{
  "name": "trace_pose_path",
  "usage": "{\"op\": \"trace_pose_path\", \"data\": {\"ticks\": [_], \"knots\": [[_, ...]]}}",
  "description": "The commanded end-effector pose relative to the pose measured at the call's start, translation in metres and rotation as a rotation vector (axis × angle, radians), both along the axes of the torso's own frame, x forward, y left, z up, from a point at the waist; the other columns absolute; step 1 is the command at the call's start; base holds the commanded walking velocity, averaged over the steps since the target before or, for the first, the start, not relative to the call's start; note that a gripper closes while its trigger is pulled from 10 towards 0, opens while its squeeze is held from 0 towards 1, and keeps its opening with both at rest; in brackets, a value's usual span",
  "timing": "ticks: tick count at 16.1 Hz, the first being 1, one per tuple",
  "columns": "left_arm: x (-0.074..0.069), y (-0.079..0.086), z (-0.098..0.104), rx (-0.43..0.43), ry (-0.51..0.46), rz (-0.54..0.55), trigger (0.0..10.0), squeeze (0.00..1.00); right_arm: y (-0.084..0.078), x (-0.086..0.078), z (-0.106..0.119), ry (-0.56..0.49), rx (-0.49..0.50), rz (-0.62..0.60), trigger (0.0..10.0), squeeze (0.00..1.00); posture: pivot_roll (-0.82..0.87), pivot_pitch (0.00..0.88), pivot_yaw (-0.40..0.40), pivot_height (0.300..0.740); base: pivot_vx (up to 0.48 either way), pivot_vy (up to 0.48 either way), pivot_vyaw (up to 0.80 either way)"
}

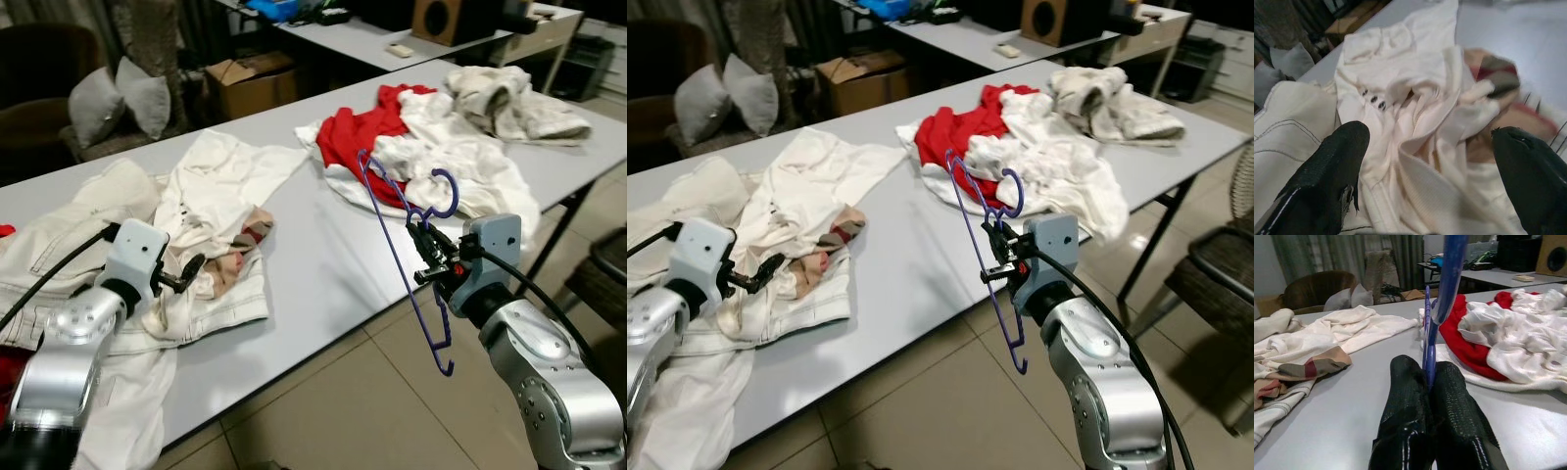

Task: Hang hanger

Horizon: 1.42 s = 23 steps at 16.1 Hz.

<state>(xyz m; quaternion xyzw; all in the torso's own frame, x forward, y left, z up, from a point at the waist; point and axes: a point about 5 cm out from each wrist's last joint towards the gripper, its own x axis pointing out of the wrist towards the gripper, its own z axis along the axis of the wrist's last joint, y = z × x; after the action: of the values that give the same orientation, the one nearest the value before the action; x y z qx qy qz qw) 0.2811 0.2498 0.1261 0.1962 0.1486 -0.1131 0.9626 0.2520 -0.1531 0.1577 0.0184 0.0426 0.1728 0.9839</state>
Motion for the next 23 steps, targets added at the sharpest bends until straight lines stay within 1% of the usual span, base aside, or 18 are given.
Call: {"op": "trace_pose_path", "data": {"ticks": [1, 2, 3, 4, 5, 6, 7, 9, 10, 11, 12, 13, 14, 15, 17, 19, 22, 23], "knots": [[0.005, 0.004, 0.002, 0.035, 0.007, -0.013, 10.0, 0.0, 0.001, 0.0, 0.002, -0.016, 0.002, 0.005, 10.0, 0.0, -0.14, 0.0, 0.083, 0.74, 0.0, 0.0, 0.0], [0.007, 0.009, 0.002, 0.058, 0.02, -0.011, 6.7, 0.0, 0.001, -0.001, 0.002, -0.016, 0.001, 0.005, 10.0, 0.0, -0.14, 0.0, 0.083, 0.74, 0.0, 0.0, 0.0], [0.01, 0.014, 0.003, 0.078, 0.023, 0.001, 4.3, 0.0, 0.001, -0.001, 0.002, -0.017, 0.0, 0.005, 10.0, 0.0, -0.15, 0.0, 0.085, 0.74, 0.0, 0.0, 0.0], [0.01, 0.016, 0.004, 0.082, 0.021, 0.007, 3.5, 0.0, 0.001, -0.001, 0.002, -0.018, 0.0, 0.005, 10.0, 0.0, -0.15, 0.0, 0.086, 0.74, 0.0, 0.0, 0.0], [0.012, 0.02, 0.005, 0.081, 0.019, 0.01, 1.6, 0.0, 0.0, -0.002, 0.002, -0.019, -0.001, 0.005, 10.0, 0.0, -0.15, 0.0, 0.087, 0.74, 0.0, 0.0, 0.0], [0.012, 0.023, 0.007, 0.071, 0.018, 0.01, 0.5, 0.0, 0.0, -0.002, 0.002, -0.02, -0.001, 0.003, 10.0, 0.0, -0.15, 0.0, 0.084, 0.74, 0.0, 0.0, 0.0], [0.011, 0.026, 0.007, 0.068, 0.024, 0.007, 0.0, 0.0, 0.0, -0.002, 0.003, -0.019, 0.0, 0.006, 10.0, 0.0, -0.15, 0.0, 0.079, 0.74, 0.0, 0.0, 0.0], [0.011, 0.026, 0.005, 0.056, 0.031, 0.003, 0.0, 0.0, 0.001, -0.002, 0.003, -0.019, -0.001, 0.016, 10.0, 0.0, -0.14, 0.0, 0.074, 0.74, 0.0, 0.0, 0.0], [0.013, 0.023, 0.004, 0.031, 0.024, 0.001, 0.0, 0.0, 0.002, -0.001, 0.002, -0.019, -0.002, 0.021, 10.0, 0.0, -0.14, 0.0, 0.07, 0.74, 0.0, 0.0, 0.0], [0.016, 0.017, 0.001, -0.022, 0.009, 0.012, 0.0, 0.0, 0.003, -0.001, 0.002, -0.02, -0.003, 0.027, 10.0, 0.0, -0.15, 0.0, 0.077, 0.74, 0.0, 0.0, 0.0], [0.015, 0.004, 0.002, -0.141, -0.046, 0.023, 10.0, 0.0, 0.003, -0.001, 0.002, -0.022, -0.009, 0.023, 10.0, 0.0, -0.15, 0.0, 0.086, 0.74, 0.0, 0.0, 0.0], [0.013, -0.002, 0.003, -0.195, -0.07, 0.024, 10.0, 0.0, 0.003, -0.001, 0.002, -0.023, -0.012, 0.02, 10.0, 0.0, -0.15, 0.0, 0.086, 0.74, 0.0, 0.0, 0.0], [0.005, -0.02, 0.008, -0.356, -0.146, 0.056, 10.0, 0.0, -0.003, 0.001, 0.0, -0.034, -0.081, -0.036, 10.0, 0.0, -0.16, 0.0, 0.089, 0.74, 0.0, 0.0, 0.0], [-0.001, -0.029, 0.011, -0.381, -0.184, 0.053, 10.0, 0.0, -0.005, 0.002, 0.0, -0.046, -0.108, -0.056, 10.0, 0.0, -0.16, 0.0, 0.088, 0.74, 0.0, 0.0, 0.0], [-0.016, -0.055, 0.019, -0.426, -0.254, 0.037, 10.0, 0.0, -0.006, 0.007, 0.0, -0.043, -0.15, -0.061, 10.0, 0.0, -0.14, 0.0, 0.069, 0.74, 0.0, 0.0, 0.0], [-0.019, -0.071, 0.023, -0.43, -0.282, 0.037, 10.0, 0.0, -0.008, 0.011, 0.0, -0.033, -0.151, -0.073, 10.0, 0.0, -0.13, 0.0, 0.054, 0.74, 0.0, -0.435, 0.67], [-0.018, -0.074, 0.024, -0.397, -0.295, 0.055, 10.0, 0.0, -0.008, 0.014, 0.004, -0.063, -0.157, -0.038, 10.0, 0.0, -0.13, 0.0, 0.04, 0.74, 0.0, -0.447, 0.53], [-0.019, -0.075, 0.024, -0.42, -0.284, 0.064, 10.0, 0.0, -0.007, 0.015, 0.006, -0.08, -0.175, -0.033, 10.0, 0.0, -0.13, 0.0, 0.037, 0.74, 0.0, 0.0, 0.0]]}}
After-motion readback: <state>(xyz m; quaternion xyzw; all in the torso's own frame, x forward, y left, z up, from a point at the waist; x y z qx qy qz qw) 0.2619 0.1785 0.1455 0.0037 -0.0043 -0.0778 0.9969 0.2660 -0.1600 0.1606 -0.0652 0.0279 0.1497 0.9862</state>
